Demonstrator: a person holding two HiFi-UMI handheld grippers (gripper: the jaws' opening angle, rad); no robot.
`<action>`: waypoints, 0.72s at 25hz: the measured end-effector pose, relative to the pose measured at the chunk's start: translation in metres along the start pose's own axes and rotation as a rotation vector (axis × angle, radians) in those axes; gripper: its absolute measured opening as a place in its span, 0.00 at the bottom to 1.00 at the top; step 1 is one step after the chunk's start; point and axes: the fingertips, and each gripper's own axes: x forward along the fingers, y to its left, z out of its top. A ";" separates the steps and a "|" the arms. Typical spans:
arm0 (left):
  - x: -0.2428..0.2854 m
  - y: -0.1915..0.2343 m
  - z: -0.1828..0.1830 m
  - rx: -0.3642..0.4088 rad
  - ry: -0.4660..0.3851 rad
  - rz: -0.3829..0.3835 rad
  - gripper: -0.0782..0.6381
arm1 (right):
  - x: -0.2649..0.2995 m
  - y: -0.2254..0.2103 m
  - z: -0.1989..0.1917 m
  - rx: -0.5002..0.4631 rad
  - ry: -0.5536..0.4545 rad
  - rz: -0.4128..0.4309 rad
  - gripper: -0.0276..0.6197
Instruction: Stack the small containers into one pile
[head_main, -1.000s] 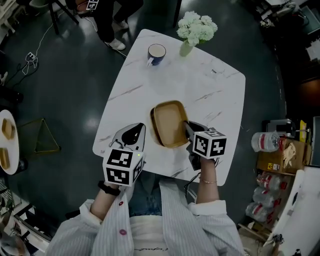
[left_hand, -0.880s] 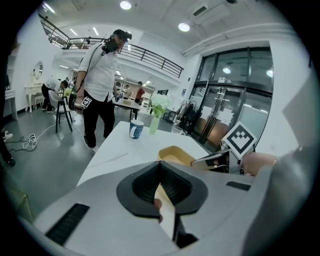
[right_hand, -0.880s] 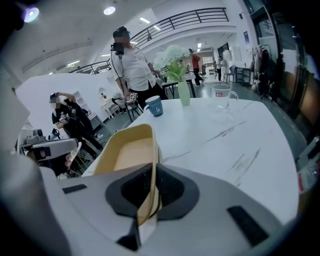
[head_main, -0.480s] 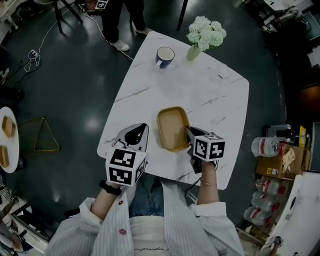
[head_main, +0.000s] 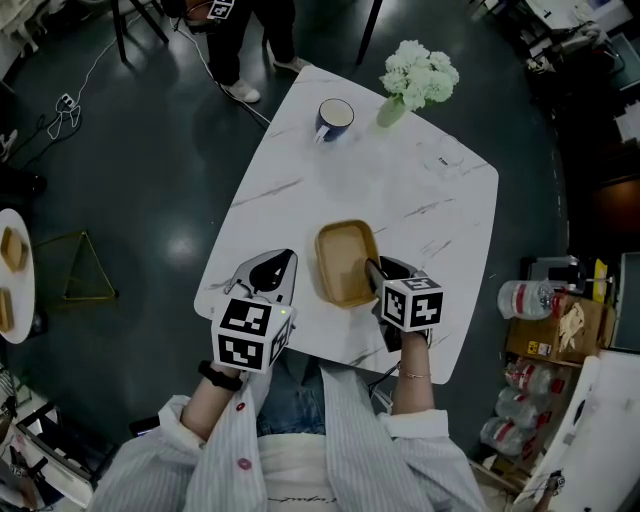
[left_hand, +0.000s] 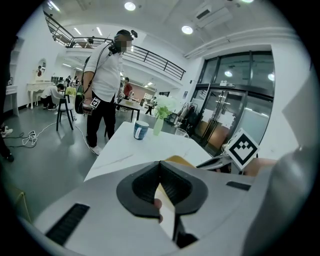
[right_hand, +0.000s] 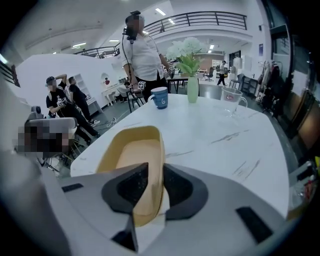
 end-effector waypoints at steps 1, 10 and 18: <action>0.000 0.000 0.000 -0.001 0.000 0.000 0.13 | 0.000 0.000 0.000 0.002 0.000 -0.001 0.19; -0.004 -0.004 -0.007 0.005 0.008 0.010 0.13 | -0.004 0.001 -0.009 0.020 -0.009 0.014 0.20; -0.004 -0.028 -0.004 0.003 -0.007 0.044 0.13 | -0.020 -0.003 -0.001 -0.002 -0.059 0.046 0.20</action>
